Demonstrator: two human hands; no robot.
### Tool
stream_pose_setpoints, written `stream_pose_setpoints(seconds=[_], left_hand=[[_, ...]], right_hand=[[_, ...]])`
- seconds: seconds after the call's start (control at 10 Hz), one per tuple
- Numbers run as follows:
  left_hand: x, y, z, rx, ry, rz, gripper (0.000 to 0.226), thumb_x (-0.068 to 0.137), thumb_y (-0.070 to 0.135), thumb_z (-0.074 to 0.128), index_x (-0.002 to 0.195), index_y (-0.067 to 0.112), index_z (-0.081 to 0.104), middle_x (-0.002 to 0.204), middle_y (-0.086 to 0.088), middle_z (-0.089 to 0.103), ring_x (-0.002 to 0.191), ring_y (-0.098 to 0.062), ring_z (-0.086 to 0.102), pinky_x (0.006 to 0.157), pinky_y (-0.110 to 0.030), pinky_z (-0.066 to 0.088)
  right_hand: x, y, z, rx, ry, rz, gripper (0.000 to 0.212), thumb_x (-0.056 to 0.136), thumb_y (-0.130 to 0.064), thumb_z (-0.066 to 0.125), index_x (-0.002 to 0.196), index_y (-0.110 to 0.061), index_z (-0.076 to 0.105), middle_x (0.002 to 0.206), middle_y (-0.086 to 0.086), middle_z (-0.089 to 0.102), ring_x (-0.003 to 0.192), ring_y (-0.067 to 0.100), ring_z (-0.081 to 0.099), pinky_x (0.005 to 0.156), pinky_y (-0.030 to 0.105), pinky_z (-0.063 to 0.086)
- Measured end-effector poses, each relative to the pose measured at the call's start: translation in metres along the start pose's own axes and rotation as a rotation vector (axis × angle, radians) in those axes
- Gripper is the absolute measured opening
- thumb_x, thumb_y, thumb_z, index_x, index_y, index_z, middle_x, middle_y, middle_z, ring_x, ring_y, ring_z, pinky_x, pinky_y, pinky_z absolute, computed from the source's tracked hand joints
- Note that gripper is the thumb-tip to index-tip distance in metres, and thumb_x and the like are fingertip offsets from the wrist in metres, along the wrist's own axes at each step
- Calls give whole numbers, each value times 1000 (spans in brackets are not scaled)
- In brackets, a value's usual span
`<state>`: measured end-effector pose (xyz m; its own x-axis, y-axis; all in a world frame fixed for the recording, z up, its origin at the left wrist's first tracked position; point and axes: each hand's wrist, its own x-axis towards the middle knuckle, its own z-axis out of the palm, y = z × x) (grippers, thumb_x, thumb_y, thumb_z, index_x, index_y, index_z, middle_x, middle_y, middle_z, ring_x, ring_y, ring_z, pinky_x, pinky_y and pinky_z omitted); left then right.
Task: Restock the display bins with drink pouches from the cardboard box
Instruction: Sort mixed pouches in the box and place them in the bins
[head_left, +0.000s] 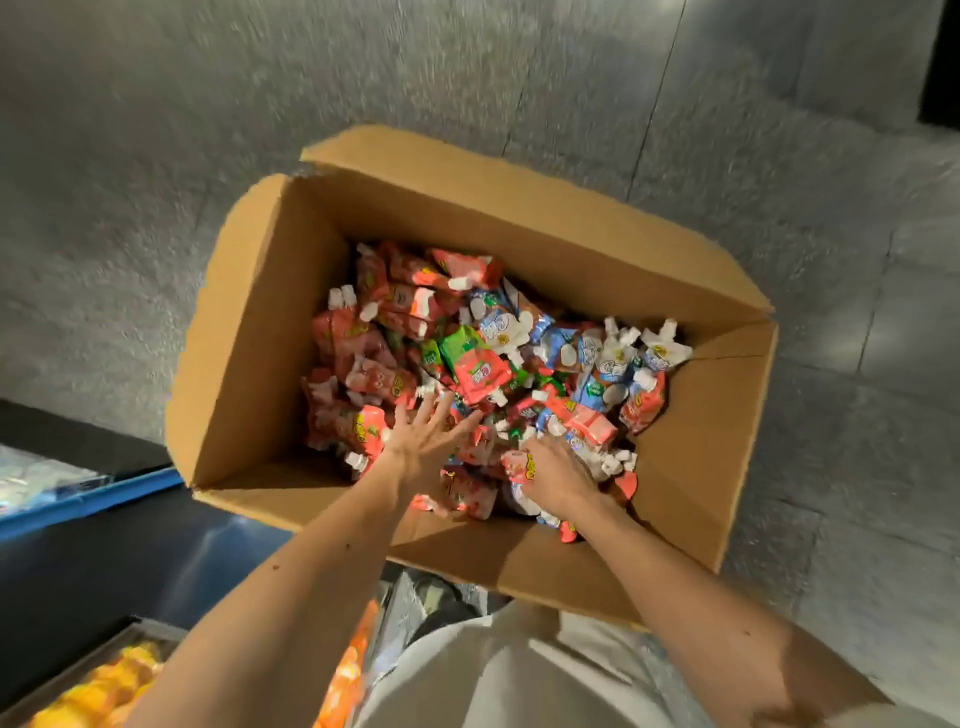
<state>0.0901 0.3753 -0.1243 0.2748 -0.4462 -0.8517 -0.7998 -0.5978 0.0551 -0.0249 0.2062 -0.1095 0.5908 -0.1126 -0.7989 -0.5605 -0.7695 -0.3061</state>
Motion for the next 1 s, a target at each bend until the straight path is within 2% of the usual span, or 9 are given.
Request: stream_pose_setpoints(seconds=[0.1, 0.2, 0.3, 0.4, 0.6, 0.7, 0.8, 0.9, 1.0], left_hand=[[9, 1, 10, 88, 1, -20, 140, 68, 64, 80, 153, 30, -26, 164, -20, -9, 140, -39, 27, 105, -53, 39], [14, 7, 12, 82, 48, -57, 129, 75, 63, 75, 156, 23, -18, 158, -20, 16, 130, -33, 39, 103, -49, 38], [14, 15, 12, 0, 56, -89, 109, 82, 59, 69, 157, 15, 3, 148, -13, 32, 129, -31, 42, 105, -48, 37], [12, 20, 17, -26, 13, -37, 90, 84, 49, 72, 151, 18, 20, 142, -13, 35, 127, -32, 41, 103, -44, 41], [12, 18, 20, 34, -109, 38, 87, 89, 27, 73, 153, 20, 14, 143, -17, 32, 119, -33, 50, 98, -44, 48], [7, 15, 17, -16, -3, 73, 73, 99, 33, 57, 157, 23, 13, 137, -13, 42, 114, -32, 57, 92, -40, 52], [4, 7, 18, -250, 90, 11, 34, 103, 24, 51, 136, 18, 49, 119, -7, 58, 103, -26, 66, 79, -36, 53], [-2, -7, 17, -593, 130, -50, 27, 92, 42, 68, 102, 17, 70, 91, 3, 70, 79, -15, 66, 70, -30, 53], [-16, -17, 12, -848, 143, -123, 32, 85, 42, 77, 69, 21, 58, 64, 9, 59, 51, -5, 52, 51, -17, 40]], right_hand=[[13, 7, 15, -44, -74, -10, 59, 92, -7, 61, 146, -13, 37, 149, 3, 40, 139, 28, 34, 111, 36, 31], [20, 11, 27, -124, -66, 4, 72, 91, -15, 65, 152, -14, 27, 154, 7, 31, 142, 31, 28, 114, 38, 29], [27, 14, 36, -204, -46, 43, 72, 90, -10, 65, 151, -14, 28, 152, 12, 33, 145, 33, 23, 115, 40, 30], [28, 18, 41, -221, -47, 77, 56, 91, -12, 67, 143, -16, 45, 145, 10, 43, 144, 31, 24, 115, 41, 30], [29, 16, 43, -49, -8, 134, 52, 91, -12, 66, 137, -7, 43, 130, 14, 56, 124, 30, 49, 98, 37, 45], [30, 18, 41, 134, -52, 203, 43, 88, -13, 71, 125, -13, 48, 120, 10, 60, 106, 29, 59, 75, 36, 46], [31, 22, 39, 381, -116, 306, 45, 82, -13, 74, 119, -21, 49, 115, 3, 53, 102, 26, 59, 75, 37, 50], [29, 22, 37, 652, -177, 336, 62, 77, -7, 78, 126, -24, 43, 113, 3, 48, 92, 23, 59, 69, 36, 54], [26, 22, 33, 736, -212, 289, 77, 71, -8, 82, 131, -32, 41, 106, 4, 47, 80, 19, 51, 64, 32, 48]])
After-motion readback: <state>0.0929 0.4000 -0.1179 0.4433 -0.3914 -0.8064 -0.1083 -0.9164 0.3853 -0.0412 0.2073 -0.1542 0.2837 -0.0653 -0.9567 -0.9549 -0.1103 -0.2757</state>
